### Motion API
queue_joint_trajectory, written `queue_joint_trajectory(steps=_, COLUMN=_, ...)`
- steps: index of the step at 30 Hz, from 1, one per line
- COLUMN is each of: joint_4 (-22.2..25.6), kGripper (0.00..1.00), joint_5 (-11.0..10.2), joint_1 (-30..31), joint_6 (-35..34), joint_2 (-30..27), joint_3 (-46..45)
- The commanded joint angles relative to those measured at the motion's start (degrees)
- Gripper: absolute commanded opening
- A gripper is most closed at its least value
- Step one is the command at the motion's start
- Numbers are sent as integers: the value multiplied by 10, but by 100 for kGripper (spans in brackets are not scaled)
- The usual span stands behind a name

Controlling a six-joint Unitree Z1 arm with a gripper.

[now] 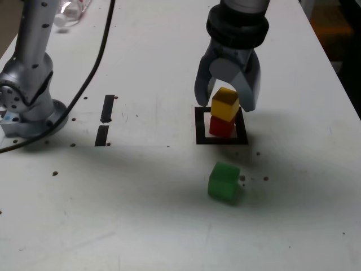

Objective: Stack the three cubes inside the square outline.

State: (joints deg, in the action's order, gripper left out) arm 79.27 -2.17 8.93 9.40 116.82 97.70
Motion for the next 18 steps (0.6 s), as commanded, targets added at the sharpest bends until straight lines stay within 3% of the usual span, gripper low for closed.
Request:
queue_joint_trajectory(steps=1, joint_4=-2, kGripper=72, joint_5=-4, joint_1=-1, joint_6=2, joint_2=-19, joint_3=-4)
queue_joint_trajectory(steps=15, joint_4=-15, kGripper=82, joint_5=-2, joint_1=50, joint_6=-19, joint_2=-111, joint_3=-48)
queue_joint_trajectory(steps=18, joint_4=-37, kGripper=90, joint_5=6, joint_1=94, joint_6=-52, joint_2=-126, joint_3=-64)
